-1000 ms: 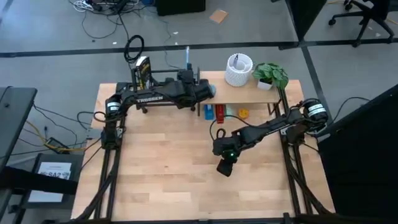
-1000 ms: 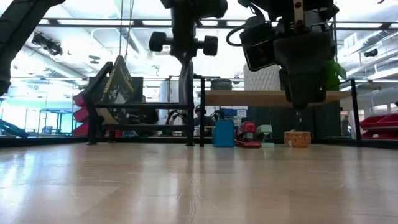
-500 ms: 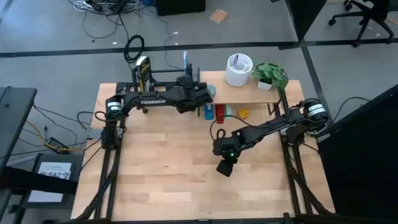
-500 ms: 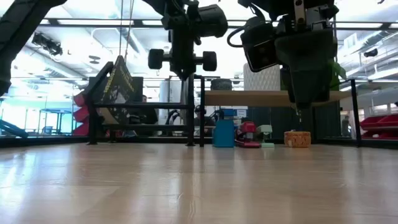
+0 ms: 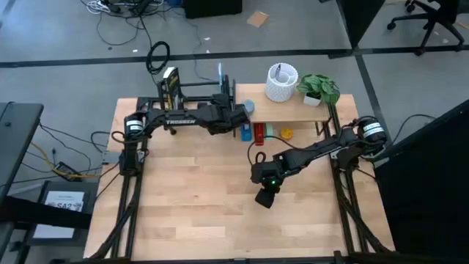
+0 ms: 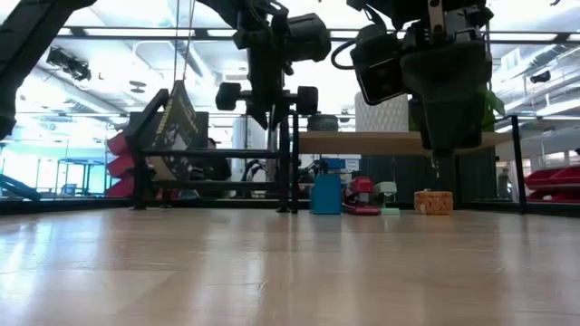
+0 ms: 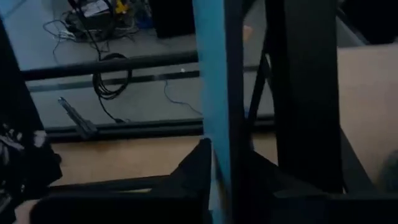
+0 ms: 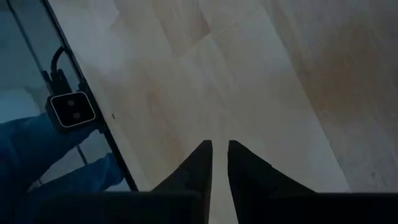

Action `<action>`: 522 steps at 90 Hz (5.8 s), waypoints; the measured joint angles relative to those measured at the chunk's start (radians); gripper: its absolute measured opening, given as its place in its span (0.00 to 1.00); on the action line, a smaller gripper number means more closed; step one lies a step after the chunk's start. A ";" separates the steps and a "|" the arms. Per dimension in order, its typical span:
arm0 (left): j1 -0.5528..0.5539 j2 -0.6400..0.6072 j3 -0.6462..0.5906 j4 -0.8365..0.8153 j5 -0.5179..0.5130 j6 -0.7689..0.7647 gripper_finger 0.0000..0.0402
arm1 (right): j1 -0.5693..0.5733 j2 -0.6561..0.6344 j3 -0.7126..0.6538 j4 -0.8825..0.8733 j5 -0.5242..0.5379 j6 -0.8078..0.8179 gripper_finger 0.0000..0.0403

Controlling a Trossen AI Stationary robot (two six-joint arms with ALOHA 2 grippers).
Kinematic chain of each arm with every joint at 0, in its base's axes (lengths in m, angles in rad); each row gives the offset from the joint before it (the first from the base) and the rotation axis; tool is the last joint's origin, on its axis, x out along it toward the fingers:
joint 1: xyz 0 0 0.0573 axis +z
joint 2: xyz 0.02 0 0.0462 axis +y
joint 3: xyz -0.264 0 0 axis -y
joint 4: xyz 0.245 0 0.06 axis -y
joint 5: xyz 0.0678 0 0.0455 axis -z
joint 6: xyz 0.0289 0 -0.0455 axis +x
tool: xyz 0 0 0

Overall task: Stock shelves
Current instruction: Put the blue book into the black book shelf, then remove the purple pen from the white pen holder on the shelf

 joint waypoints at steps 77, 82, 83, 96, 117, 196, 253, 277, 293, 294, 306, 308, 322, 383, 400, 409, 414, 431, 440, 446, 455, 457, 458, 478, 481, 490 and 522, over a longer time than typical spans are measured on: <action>-0.085 0.002 0.389 -0.515 0.036 0.212 0.44 | -0.097 0.000 0.008 0.020 -0.028 -0.065 0.06; -0.094 0.002 0.429 -0.557 0.036 0.213 0.44 | -0.104 -0.008 0.014 0.019 -0.033 -0.075 0.06; -0.097 0.002 0.437 -0.565 0.036 0.213 0.44 | -0.106 -0.011 0.016 0.018 -0.033 -0.078 0.06; -0.138 0.002 0.555 -0.678 0.034 0.214 0.44 | -0.129 -0.082 0.034 0.016 0.003 -0.112 0.05; -0.240 -0.016 0.697 -0.725 0.034 0.235 0.44 | -0.163 -0.296 0.037 0.013 0.144 -0.155 0.05; -0.470 -0.017 0.503 -0.691 0.258 0.001 0.44 | -0.608 -0.552 0.539 -0.355 0.704 -0.756 0.10; -0.493 -0.018 0.481 -0.637 0.295 0.022 0.44 | -1.050 -0.186 0.539 -0.385 0.376 -0.658 0.61; -0.492 -0.018 0.481 -0.633 0.298 0.022 0.44 | -1.036 -0.161 0.538 -0.386 0.472 -0.605 0.44; -0.491 -0.018 0.482 -0.621 0.298 0.028 0.44 | -1.035 -0.162 0.538 -0.385 0.480 -0.613 0.23; -0.491 -0.018 0.482 -0.619 0.298 0.028 0.44 | -1.035 -0.162 0.538 -0.385 0.480 -0.613 0.22; -0.490 -0.018 0.482 -0.616 0.298 0.029 0.44 | -1.030 -0.162 0.538 -0.379 0.487 -0.614 0.06; -0.490 -0.018 0.482 -0.616 0.298 0.029 0.44 | -1.030 -0.162 0.538 -0.379 0.487 -0.616 0.05; -0.490 -0.018 0.482 -0.616 0.298 0.029 0.44 | -1.030 -0.162 0.538 -0.379 0.485 -0.615 0.07; -0.490 -0.018 0.482 -0.616 0.297 0.030 0.44 | -1.029 -0.226 0.538 -0.366 0.487 -0.586 0.37; -0.490 -0.018 0.482 -0.616 0.297 0.030 0.44 | -1.029 -0.226 0.538 -0.419 0.471 -0.592 0.33; -0.490 -0.018 0.482 -0.616 0.297 0.030 0.44 | -1.029 -0.244 0.538 -0.467 0.457 -0.595 0.31; -0.490 -0.018 0.482 -0.616 0.297 0.030 0.44 | -1.031 -0.264 0.538 -0.487 0.459 -0.604 0.32; -0.490 -0.018 0.482 -0.616 0.297 0.030 0.44 | -1.074 -0.310 0.538 -0.588 0.481 -0.616 0.39; -0.490 -0.018 0.482 -0.616 0.297 0.030 0.44 | -1.111 -0.308 0.537 -0.640 0.481 -0.628 0.45; -0.490 -0.018 0.482 -0.616 0.297 0.030 0.44 | -1.127 -0.303 0.530 -0.631 0.468 -0.639 0.47; -0.490 -0.018 0.482 -0.614 0.297 0.030 0.44 | -1.144 -0.288 0.528 -0.622 0.416 -0.640 0.48; -0.490 -0.018 0.482 -0.613 0.297 0.030 0.44 | -1.147 -0.284 0.528 -0.622 0.408 -0.640 0.48; -0.490 -0.018 0.482 -0.613 0.297 0.030 0.44 | -1.148 -0.282 0.528 -0.622 0.408 -0.640 0.47; -0.492 -0.018 0.482 -0.601 0.297 0.030 0.44 | -1.149 -0.260 0.528 -0.608 0.373 -0.641 0.38; -0.492 -0.018 0.482 -0.598 0.297 0.030 0.44 | -1.147 -0.260 0.528 -0.597 0.373 -0.641 0.36; -0.492 -0.018 0.482 -0.585 0.297 0.030 0.44 | -1.146 -0.260 0.528 -0.566 0.370 -0.641 0.31; -0.492 -0.018 0.482 -0.584 0.297 0.030 0.44 | -1.131 -0.256 0.528 -0.555 0.315 -0.670 0.31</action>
